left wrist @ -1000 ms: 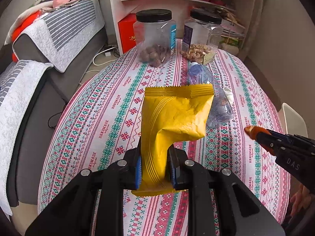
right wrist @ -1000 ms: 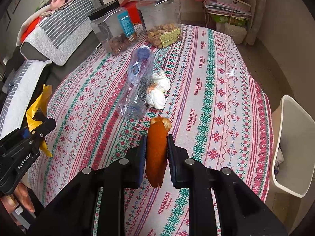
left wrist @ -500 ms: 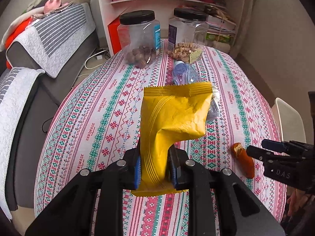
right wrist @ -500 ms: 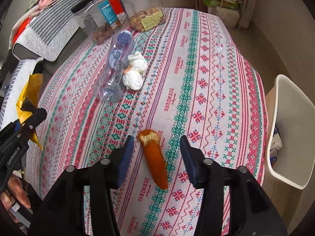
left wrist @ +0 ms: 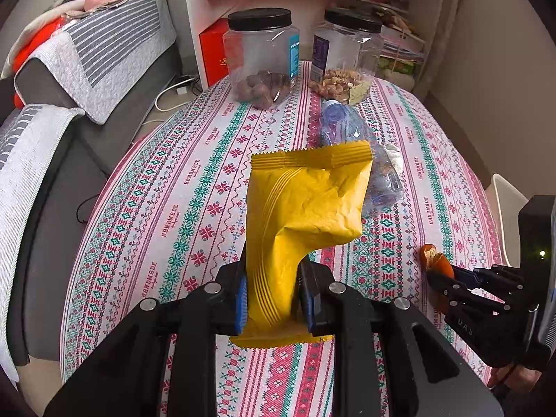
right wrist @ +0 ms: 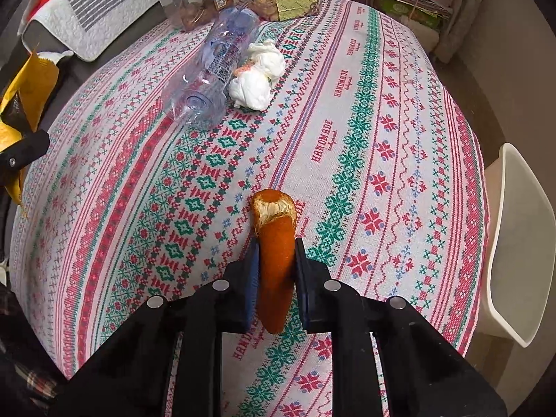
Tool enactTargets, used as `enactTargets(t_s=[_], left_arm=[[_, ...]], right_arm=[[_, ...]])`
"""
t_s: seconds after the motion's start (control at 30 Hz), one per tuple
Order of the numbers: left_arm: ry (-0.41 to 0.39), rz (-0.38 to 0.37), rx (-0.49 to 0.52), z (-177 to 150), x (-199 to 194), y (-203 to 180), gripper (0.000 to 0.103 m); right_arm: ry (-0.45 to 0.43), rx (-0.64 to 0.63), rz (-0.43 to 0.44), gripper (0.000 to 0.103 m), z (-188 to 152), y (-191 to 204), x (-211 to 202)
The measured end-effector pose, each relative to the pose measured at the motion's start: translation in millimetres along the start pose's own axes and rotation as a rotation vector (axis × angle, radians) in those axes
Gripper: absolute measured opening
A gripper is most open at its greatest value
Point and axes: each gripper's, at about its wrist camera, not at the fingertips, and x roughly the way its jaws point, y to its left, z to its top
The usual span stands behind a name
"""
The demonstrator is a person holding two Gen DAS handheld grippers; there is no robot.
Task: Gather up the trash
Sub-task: 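Lift the yellow packet and orange wrapper and carry both toward the white bin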
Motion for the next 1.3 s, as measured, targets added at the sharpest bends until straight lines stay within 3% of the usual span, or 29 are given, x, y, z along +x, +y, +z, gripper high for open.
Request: enactTargets(t_s=[0.53, 1.3], left_arm=[[-0.043, -0.012, -0.005, 4.1, -10.4, -11.1, 0.025], [-0.06, -0.086, 0.065, 12.8, -17.0, -83.5, 0.025]], right_arm=[[-0.179, 0.038, 0.087, 0.017, 19.4, -9.1, -60.2], [-0.256, 0.143, 0.061, 0.018, 8.3, -71.2, -86.9]])
